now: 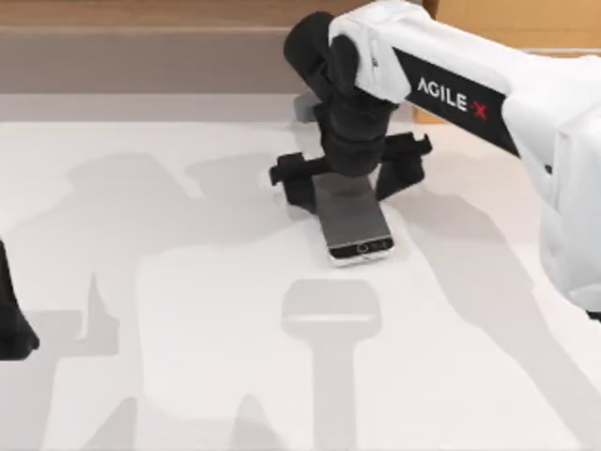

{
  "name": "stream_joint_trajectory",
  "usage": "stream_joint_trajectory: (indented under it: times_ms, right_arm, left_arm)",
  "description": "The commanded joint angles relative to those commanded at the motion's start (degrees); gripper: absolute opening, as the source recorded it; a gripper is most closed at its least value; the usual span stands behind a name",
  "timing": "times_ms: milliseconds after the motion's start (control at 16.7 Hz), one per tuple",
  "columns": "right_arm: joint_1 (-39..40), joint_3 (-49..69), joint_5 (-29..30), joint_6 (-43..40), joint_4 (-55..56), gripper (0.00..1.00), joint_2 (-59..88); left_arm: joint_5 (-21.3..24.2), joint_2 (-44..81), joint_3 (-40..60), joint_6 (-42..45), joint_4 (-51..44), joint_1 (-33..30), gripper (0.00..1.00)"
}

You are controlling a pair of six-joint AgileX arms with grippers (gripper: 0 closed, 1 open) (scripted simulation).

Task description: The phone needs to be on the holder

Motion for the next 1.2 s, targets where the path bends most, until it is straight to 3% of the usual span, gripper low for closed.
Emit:
stream_joint_trajectory:
  times_ms: [600, 900, 1200]
  right_arm:
    - [0.1, 2.2, -1.2, -0.6, -2.1, 0.0, -1.4]
    - [-2.9, -6.3, -10.2, -4.4, 1.1, 0.0, -11.7]
    - [-11.3, -21.1, -18.5, -8.9, 8.0, 0.0, -25.5]
  left_arm:
    - [0.0, 0.0, 0.0, 0.0, 0.0, 0.0, 1.0]
    - [0.0, 0.0, 0.0, 0.0, 0.0, 0.0, 1.0]
    - [0.0, 0.0, 0.0, 0.0, 0.0, 0.0, 1.0]
